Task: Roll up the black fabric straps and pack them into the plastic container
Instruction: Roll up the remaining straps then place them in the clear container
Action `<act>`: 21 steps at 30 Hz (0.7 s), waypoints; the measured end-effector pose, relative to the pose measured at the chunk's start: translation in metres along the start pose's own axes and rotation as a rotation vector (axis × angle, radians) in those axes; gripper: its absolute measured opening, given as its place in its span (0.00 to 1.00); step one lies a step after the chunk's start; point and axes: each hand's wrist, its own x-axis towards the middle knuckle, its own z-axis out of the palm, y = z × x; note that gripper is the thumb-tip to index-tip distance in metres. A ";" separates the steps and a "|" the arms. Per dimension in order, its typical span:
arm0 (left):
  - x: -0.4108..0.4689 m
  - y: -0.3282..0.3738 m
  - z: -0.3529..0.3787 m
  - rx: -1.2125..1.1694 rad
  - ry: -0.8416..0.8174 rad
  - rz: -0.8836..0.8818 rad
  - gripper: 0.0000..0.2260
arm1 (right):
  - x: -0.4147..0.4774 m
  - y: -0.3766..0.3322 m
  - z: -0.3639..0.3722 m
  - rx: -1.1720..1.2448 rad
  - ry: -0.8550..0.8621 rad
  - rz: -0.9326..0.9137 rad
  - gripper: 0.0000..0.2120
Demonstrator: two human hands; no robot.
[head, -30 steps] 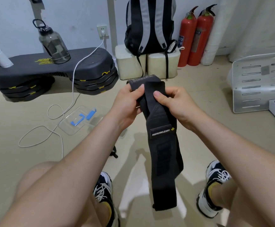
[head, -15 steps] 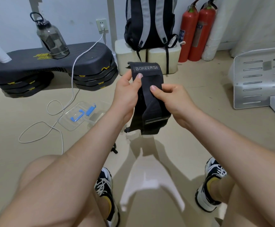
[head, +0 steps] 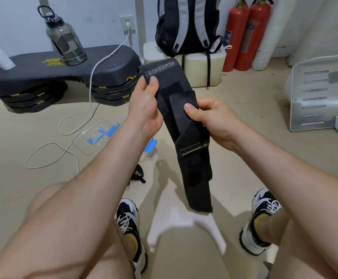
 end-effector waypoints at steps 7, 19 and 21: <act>-0.005 0.002 0.004 0.020 -0.028 -0.010 0.11 | 0.000 0.003 0.006 -0.092 0.029 0.011 0.15; -0.005 0.005 0.002 0.091 -0.133 -0.084 0.13 | -0.004 -0.001 0.016 -0.096 0.208 -0.036 0.17; -0.010 0.000 0.003 0.263 -0.184 -0.058 0.13 | -0.005 -0.004 0.015 -0.081 0.235 -0.049 0.15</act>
